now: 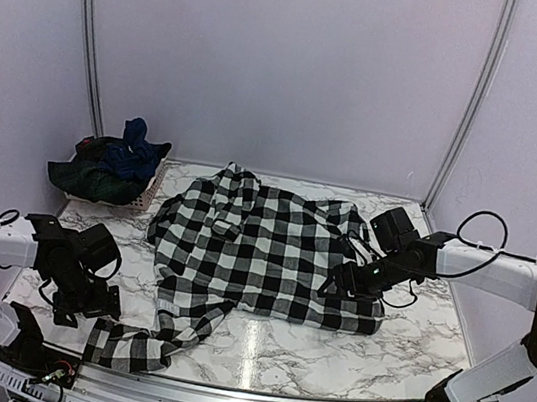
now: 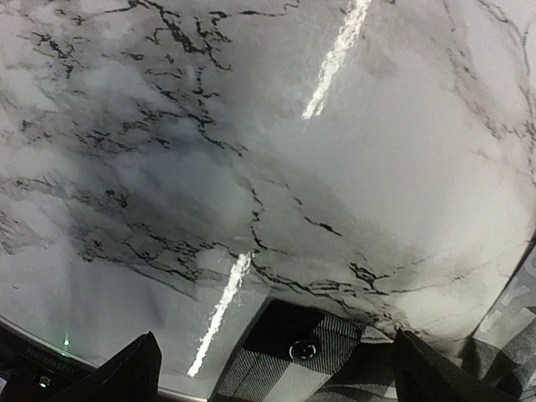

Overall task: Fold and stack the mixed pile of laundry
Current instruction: Pick up the flattened shirt from the center of the board.

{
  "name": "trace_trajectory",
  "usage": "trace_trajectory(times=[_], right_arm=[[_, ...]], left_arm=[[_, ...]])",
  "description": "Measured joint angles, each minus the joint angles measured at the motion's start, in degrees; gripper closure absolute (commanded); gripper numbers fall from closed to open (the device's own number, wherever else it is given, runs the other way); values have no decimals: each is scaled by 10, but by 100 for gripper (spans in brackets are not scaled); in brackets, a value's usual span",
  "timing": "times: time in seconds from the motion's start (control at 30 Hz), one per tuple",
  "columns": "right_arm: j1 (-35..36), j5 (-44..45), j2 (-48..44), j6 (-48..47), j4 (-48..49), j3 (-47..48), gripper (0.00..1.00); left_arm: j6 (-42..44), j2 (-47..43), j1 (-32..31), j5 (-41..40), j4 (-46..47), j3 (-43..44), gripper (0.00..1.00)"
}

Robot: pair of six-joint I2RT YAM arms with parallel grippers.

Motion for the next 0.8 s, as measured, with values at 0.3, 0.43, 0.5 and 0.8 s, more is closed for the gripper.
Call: trace_trajectory(times=[0.3, 0.43, 0.5, 0.8], right_arm=[[0, 1, 0, -12, -5, 4, 32], [0, 1, -2, -18, -6, 8, 32], [0, 1, -6, -21, -9, 13, 32], [-5, -26, -31, -33, 7, 45, 19]], left_arm=[[9, 96, -12, 0, 43, 8, 65], [41, 116, -13, -6, 62, 32, 100], [69, 118, -14, -21, 78, 56, 100], [288, 117, -78, -115, 125, 331, 100]])
